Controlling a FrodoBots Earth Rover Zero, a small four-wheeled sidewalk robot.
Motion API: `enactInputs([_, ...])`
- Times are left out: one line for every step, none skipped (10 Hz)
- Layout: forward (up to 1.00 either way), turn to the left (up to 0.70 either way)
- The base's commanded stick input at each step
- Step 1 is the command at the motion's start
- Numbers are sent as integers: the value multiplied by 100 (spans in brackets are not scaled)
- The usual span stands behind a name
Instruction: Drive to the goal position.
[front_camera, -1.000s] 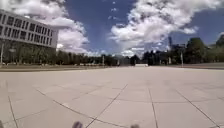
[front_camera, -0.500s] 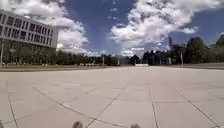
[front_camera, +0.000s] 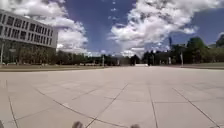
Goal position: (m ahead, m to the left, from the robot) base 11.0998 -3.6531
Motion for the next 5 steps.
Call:
enactInputs([6,0])
enactInputs([6,0])
enactInputs([6,0])
enactInputs([6,0])
enactInputs([6,0])
